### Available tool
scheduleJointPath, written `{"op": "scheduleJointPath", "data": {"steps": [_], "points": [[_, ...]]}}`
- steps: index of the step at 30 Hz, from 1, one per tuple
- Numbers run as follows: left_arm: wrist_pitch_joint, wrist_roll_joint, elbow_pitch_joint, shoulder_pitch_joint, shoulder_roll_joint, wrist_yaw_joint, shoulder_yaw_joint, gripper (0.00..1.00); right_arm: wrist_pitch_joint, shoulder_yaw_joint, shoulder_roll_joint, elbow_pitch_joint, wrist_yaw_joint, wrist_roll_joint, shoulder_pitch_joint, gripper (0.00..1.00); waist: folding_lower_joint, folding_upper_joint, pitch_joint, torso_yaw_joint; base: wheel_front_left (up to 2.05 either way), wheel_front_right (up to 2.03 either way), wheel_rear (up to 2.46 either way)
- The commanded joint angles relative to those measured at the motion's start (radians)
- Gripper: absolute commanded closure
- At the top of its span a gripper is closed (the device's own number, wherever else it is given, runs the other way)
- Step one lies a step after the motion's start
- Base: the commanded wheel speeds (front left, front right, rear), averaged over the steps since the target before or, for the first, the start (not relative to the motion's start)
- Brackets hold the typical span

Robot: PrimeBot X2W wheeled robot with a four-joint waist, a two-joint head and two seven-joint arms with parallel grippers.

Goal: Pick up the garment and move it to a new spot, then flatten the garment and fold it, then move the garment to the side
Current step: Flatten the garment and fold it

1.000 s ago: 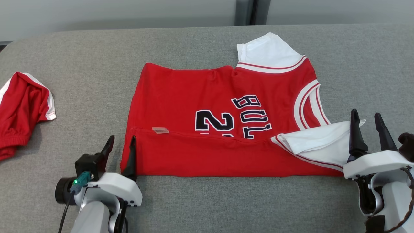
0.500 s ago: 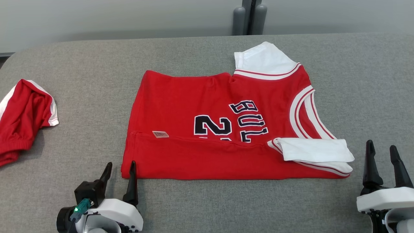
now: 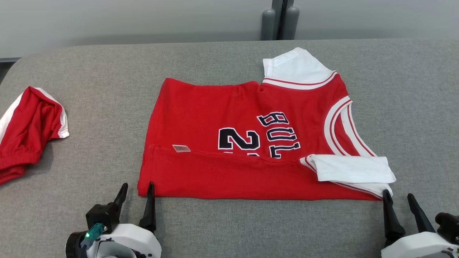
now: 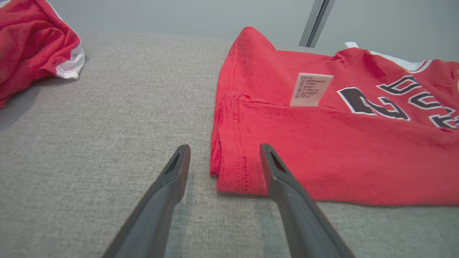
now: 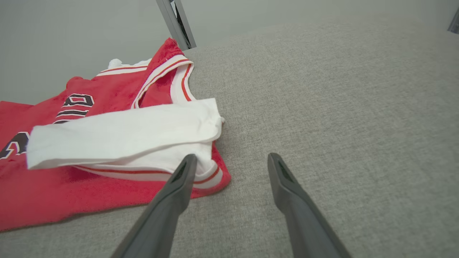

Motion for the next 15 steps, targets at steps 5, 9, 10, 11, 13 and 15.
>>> {"op": "scheduleJointPath", "data": {"steps": [5,9,10,11,13,15], "points": [[-0.002,0.000,-0.004,-0.003,0.005,-0.010,0.000,0.00,-0.002,0.014,-0.016,0.098,0.000,0.009,-0.046,0.00,0.0000,-0.0001,0.009,0.015,0.00,0.00,0.00],[-0.002,0.000,-0.004,-0.010,0.005,-0.013,-0.002,0.00,-0.001,0.032,-0.021,0.143,0.000,0.014,-0.069,0.00,0.0000,-0.0001,0.015,0.020,0.00,0.00,0.00],[-0.002,0.000,-0.005,-0.011,0.005,-0.016,-0.002,0.00,0.000,0.040,-0.025,0.150,0.000,0.013,-0.076,0.00,0.0000,-0.0001,0.017,0.021,0.00,0.00,0.00],[-0.002,-0.001,-0.006,-0.013,0.005,-0.016,-0.002,0.00,0.000,0.045,-0.027,0.155,0.000,0.012,-0.081,0.00,0.0000,-0.0001,0.019,0.022,0.00,0.00,0.00],[-0.002,-0.003,-0.009,-0.015,0.005,-0.018,-0.001,0.00,0.000,0.054,-0.030,0.159,0.000,0.016,-0.089,0.16,0.0000,-0.0001,0.023,0.022,0.00,0.00,0.00],[-0.002,-0.006,-0.011,-0.014,0.005,-0.019,-0.002,0.00,0.000,0.066,-0.035,0.157,0.000,0.015,-0.093,0.70,0.0000,-0.0001,0.025,0.020,0.00,0.00,0.00]]}}
